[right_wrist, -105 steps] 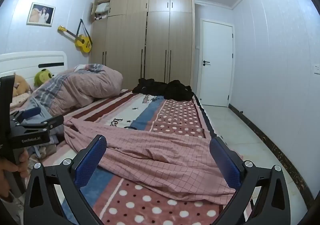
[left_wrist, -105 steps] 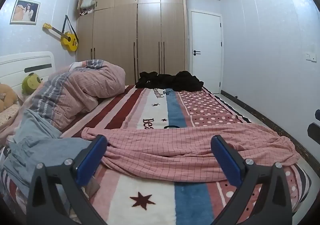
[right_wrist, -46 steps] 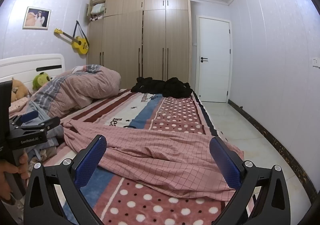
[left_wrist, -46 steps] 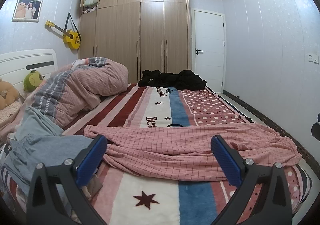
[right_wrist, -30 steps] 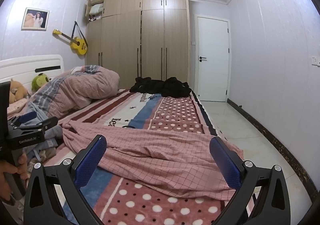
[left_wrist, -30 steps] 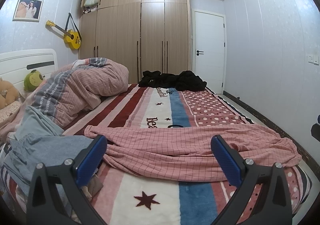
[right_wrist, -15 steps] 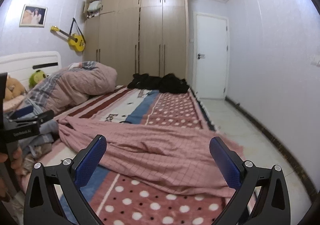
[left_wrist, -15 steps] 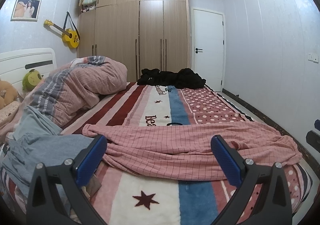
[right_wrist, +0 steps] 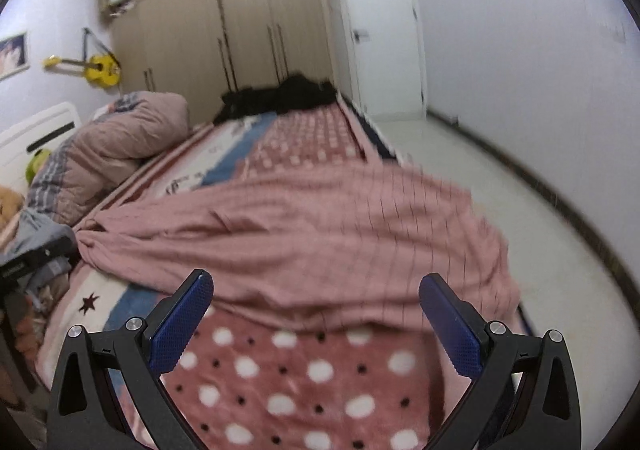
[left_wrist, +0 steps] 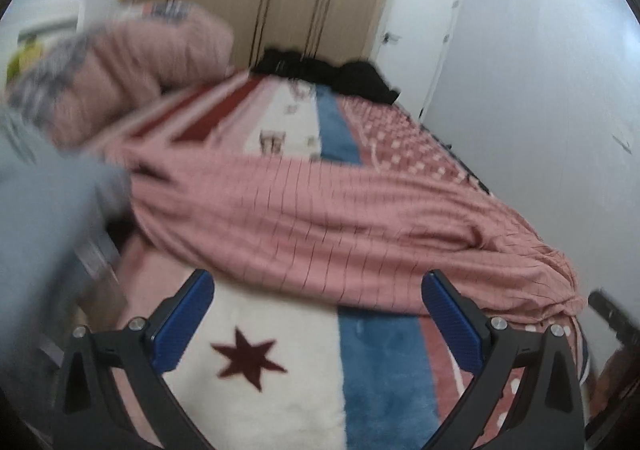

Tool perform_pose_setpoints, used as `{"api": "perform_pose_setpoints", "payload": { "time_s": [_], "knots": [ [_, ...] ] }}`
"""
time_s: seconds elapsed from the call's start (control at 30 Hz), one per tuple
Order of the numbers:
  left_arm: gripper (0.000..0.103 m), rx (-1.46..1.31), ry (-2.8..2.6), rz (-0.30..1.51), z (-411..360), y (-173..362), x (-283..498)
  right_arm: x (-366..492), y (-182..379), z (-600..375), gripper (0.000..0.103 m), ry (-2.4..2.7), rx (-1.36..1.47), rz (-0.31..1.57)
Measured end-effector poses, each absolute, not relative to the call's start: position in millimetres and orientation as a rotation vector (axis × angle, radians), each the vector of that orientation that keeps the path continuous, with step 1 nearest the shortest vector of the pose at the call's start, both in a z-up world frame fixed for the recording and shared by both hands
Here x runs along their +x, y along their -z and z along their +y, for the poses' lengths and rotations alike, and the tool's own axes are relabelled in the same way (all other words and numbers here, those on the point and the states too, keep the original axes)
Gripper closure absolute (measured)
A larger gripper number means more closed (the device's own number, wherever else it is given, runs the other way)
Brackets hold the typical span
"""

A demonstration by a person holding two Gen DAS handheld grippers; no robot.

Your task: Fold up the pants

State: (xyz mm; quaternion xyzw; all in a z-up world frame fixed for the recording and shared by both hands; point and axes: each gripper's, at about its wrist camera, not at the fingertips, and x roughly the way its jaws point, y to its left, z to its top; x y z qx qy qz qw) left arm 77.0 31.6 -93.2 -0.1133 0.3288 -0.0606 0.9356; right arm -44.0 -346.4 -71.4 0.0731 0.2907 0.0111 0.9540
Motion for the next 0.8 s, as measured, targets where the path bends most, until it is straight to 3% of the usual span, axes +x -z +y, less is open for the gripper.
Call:
{"api": "perform_pose_setpoints", "payload": {
  "time_s": [0.17, 0.27, 0.47, 0.57, 0.7, 0.8],
  "knots": [
    [0.001, -0.327, 0.118, 0.781, 45.5, 130.6, 103.3, -37.1, 101.6, -380.8, 0.002, -0.027, 0.305, 0.664],
    [0.003, -0.356, 0.090, 0.821, 53.9, 144.8, 121.3, -34.3, 111.8, -394.9, 0.012, 0.001, 0.351, 0.692],
    [0.024, -0.377, 0.038, 0.853, 70.0, 161.4, 149.4, -30.0, 124.1, -419.9, 0.024, 0.033, 0.442, 0.721],
    [0.042, -0.377, 0.003, 0.850, 76.4, 158.5, 156.1, -28.4, 124.3, -430.1, 0.025, 0.047, 0.490, 0.718],
    [0.087, -0.393, -0.022, 0.858, 88.3, 159.3, 166.5, -30.1, 124.4, -442.6, 0.025, 0.117, 0.510, 0.723],
    [0.097, -0.408, 0.004, 0.845, 90.7, 157.3, 162.5, -35.2, 126.7, -442.8, 0.025, 0.077, 0.548, 0.753]
  ]
}}
